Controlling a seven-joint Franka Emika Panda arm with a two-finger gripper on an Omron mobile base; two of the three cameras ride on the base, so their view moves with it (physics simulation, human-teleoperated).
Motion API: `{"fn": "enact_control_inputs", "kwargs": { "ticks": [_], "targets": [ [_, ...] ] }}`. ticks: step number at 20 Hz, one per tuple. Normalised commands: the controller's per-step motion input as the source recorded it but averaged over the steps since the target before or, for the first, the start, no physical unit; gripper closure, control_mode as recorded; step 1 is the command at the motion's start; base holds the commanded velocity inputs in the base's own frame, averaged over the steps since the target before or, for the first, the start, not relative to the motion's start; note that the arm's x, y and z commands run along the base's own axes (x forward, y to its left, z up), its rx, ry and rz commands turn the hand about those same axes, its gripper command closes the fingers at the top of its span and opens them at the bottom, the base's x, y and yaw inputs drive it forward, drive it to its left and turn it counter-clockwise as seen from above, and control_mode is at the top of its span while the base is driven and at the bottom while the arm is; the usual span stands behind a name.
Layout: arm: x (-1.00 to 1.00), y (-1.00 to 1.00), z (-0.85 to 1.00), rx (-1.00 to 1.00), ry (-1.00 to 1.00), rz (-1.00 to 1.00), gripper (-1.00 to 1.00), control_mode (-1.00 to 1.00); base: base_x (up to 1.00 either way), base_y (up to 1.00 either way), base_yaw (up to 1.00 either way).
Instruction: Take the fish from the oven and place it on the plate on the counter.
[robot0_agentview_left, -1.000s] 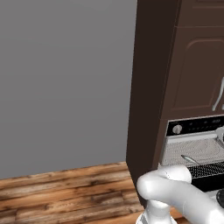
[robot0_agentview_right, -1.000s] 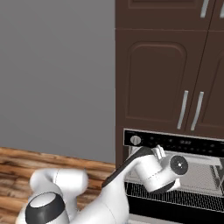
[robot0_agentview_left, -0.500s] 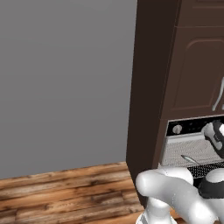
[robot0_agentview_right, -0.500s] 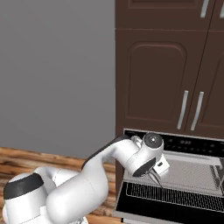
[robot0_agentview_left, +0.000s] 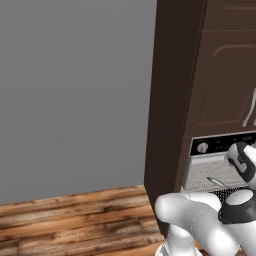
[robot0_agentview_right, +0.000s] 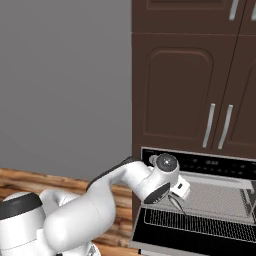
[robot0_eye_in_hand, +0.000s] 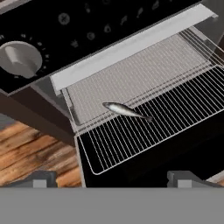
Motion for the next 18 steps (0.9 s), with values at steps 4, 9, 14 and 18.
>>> {"fn": "enact_control_inputs", "kwargs": {
  "ticks": [4, 9, 14, 18],
  "targets": [
    [0.00, 0.00, -0.03, 0.00, -0.03, 0.41, -1.00, -1.00, 0.00, 0.00, 0.00],
    [0.00, 0.00, -0.05, -0.11, 0.07, 0.33, -1.00, -1.00, 0.00, 0.00, 0.00],
    [0.12, 0.01, -0.38, -0.16, 0.33, 0.30, -1.00, -1.00, 0.00, 0.00, 0.00],
    [0.14, 0.03, -0.77, -0.02, 0.30, 0.26, -1.00, -1.00, 0.00, 0.00, 0.00]
  ]
}}
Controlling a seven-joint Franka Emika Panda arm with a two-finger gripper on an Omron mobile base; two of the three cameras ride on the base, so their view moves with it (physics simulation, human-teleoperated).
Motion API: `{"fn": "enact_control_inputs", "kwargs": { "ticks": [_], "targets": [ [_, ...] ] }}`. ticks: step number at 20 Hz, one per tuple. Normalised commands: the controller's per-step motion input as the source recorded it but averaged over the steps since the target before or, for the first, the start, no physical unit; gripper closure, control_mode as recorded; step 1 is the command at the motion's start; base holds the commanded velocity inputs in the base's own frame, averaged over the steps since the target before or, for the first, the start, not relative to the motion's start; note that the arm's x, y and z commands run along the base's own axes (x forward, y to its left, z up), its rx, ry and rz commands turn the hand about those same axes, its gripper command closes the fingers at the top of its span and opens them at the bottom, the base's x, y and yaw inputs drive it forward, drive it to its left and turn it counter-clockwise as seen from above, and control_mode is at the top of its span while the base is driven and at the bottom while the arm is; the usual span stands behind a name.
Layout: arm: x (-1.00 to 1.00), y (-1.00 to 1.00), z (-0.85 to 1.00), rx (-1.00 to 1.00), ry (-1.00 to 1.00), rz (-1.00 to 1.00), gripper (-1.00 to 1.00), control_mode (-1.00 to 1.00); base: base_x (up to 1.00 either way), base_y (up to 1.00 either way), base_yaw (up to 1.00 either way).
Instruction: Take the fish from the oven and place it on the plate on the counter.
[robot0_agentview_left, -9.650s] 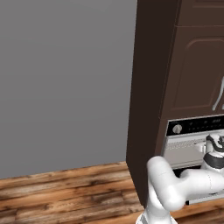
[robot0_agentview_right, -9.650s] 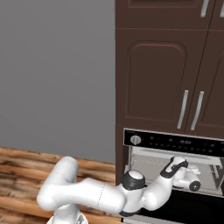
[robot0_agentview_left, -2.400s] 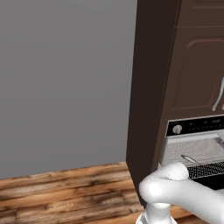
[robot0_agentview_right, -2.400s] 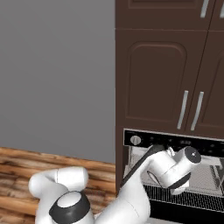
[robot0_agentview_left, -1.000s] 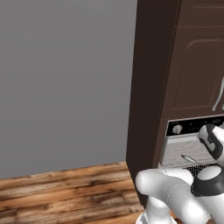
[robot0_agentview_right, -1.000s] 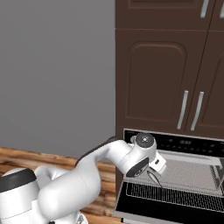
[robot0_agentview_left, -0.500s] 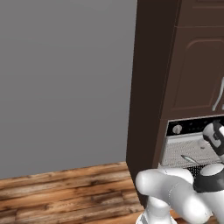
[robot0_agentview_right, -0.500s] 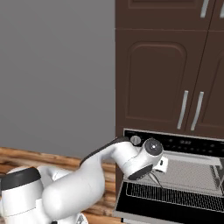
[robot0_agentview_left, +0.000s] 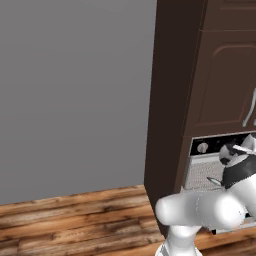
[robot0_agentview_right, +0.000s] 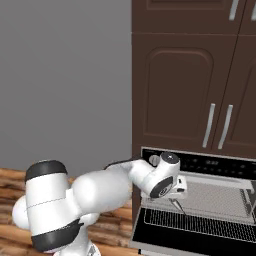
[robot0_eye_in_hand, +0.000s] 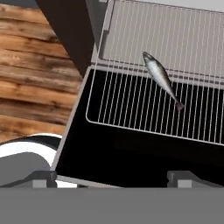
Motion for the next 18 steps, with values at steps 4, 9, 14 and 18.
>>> {"fn": "enact_control_inputs", "kwargs": {
  "ticks": [4, 9, 14, 18],
  "targets": [
    [-0.02, 0.00, -0.78, 0.00, 0.08, 0.20, -1.00, -1.00, 0.00, 0.00, 0.00],
    [-0.40, 0.00, -0.08, 0.00, -0.24, 0.15, -1.00, -1.00, 0.00, 0.00, 0.00],
    [-0.20, 0.00, 0.01, -0.06, -0.30, 0.13, -1.00, -1.00, 0.00, 0.00, 0.00],
    [0.25, 0.03, -0.01, -0.11, -0.14, 0.05, -1.00, -1.00, 0.00, 0.00, 0.00]
  ]
}}
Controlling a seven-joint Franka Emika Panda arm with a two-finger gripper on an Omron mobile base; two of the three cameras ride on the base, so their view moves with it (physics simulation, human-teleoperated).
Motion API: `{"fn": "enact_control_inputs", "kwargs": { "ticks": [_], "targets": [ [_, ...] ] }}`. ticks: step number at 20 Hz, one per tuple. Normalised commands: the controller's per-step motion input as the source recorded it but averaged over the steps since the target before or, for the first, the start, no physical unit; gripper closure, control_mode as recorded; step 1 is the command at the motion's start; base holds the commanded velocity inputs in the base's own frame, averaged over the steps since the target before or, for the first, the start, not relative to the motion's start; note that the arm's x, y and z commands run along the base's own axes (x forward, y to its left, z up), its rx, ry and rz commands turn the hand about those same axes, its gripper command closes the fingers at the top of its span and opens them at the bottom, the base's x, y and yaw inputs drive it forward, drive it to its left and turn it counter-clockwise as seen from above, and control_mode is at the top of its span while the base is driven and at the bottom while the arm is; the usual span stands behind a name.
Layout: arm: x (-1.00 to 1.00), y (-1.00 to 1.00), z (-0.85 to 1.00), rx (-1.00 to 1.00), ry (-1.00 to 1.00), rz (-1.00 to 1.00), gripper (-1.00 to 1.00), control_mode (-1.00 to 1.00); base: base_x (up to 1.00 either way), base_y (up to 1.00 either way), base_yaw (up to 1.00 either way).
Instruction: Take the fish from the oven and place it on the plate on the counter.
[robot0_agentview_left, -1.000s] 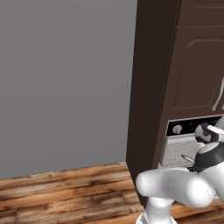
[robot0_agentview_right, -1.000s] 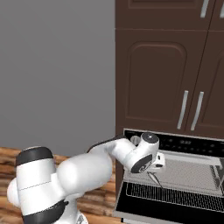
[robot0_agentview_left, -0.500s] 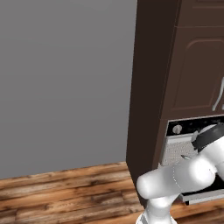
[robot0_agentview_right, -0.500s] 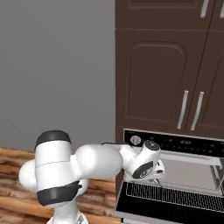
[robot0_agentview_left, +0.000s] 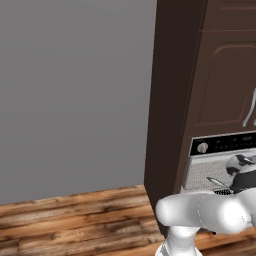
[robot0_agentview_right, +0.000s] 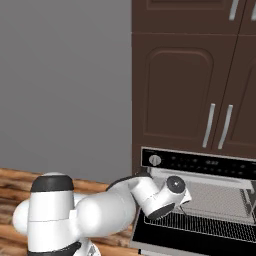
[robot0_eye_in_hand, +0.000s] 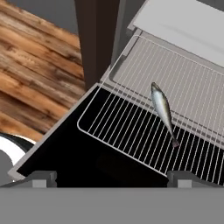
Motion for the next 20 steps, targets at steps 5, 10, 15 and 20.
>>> {"fn": "enact_control_inputs", "kwargs": {
  "ticks": [5, 10, 15, 20],
  "targets": [
    [0.52, 0.01, -0.02, -0.10, -0.02, 0.01, -1.00, -1.00, 0.00, 0.00, 0.00],
    [0.29, -0.01, 0.00, -0.03, 0.01, 0.00, -1.00, -1.00, 0.00, 0.00, 0.00],
    [0.20, -0.02, -0.01, 0.00, 0.08, 0.00, -1.00, -1.00, 0.00, 0.00, 0.00],
    [0.25, -0.10, -0.09, 0.00, 0.10, 0.00, -1.00, -1.00, 0.00, 0.00, 0.00]
  ]
}}
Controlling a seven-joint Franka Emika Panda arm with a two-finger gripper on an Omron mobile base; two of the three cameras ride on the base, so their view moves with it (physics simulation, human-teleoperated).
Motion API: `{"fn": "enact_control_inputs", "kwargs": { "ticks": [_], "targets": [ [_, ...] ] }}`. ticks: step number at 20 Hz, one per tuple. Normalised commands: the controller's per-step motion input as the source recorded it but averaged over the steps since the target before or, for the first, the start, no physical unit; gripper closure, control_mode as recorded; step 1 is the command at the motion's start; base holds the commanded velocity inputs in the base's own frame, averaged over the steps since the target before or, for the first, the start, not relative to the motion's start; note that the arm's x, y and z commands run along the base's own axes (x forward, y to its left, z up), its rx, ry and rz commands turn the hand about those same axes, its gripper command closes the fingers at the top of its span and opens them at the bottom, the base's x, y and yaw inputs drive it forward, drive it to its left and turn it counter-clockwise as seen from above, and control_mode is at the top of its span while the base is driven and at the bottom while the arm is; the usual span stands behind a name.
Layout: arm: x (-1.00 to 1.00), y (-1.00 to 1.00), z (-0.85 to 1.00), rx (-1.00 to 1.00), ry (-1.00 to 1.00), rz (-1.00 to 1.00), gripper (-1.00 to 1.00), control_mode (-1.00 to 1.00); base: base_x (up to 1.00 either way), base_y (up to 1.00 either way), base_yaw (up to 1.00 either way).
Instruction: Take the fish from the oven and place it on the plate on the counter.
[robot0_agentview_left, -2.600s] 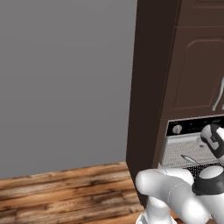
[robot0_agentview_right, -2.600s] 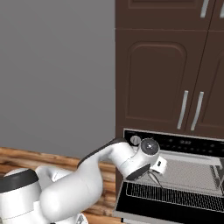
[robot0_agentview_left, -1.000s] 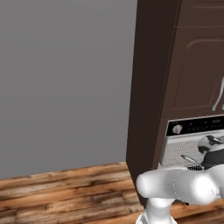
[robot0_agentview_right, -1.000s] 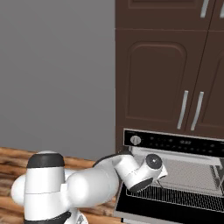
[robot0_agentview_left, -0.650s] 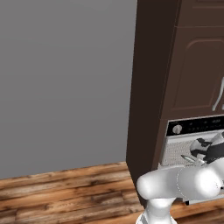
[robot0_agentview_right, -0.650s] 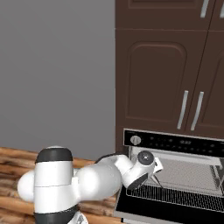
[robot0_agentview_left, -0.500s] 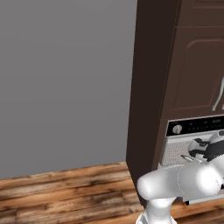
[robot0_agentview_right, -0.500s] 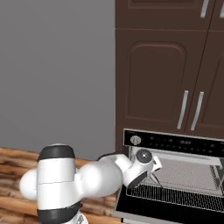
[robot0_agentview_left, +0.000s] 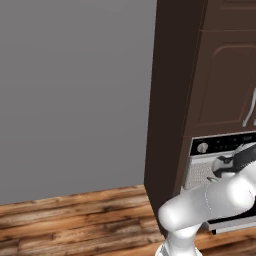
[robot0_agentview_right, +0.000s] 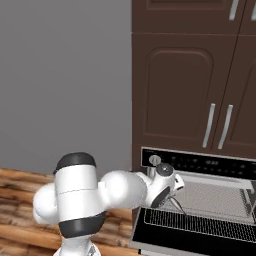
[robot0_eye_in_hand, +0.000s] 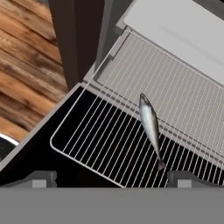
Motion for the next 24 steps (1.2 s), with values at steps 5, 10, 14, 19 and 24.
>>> {"fn": "enact_control_inputs", "kwargs": {
  "ticks": [5, 10, 14, 19, 24],
  "targets": [
    [0.10, -0.20, -0.17, 0.04, 0.08, 0.00, -1.00, -1.00, 0.00, 0.00, 0.00],
    [0.00, -0.24, -0.36, 0.10, 0.00, 0.00, -1.00, -1.00, 0.00, 0.00, 0.00],
    [0.01, -0.17, -0.43, 0.08, 0.00, 0.00, -1.00, -1.00, 0.00, 0.00, 0.00],
    [0.19, -0.06, -0.09, 0.02, 0.00, 0.00, -1.00, -1.00, 0.00, 0.00, 0.00],
    [0.24, -0.03, 0.00, 0.00, 0.00, -0.01, -1.00, -1.00, 0.00, 0.00, 0.00]
  ]
}}
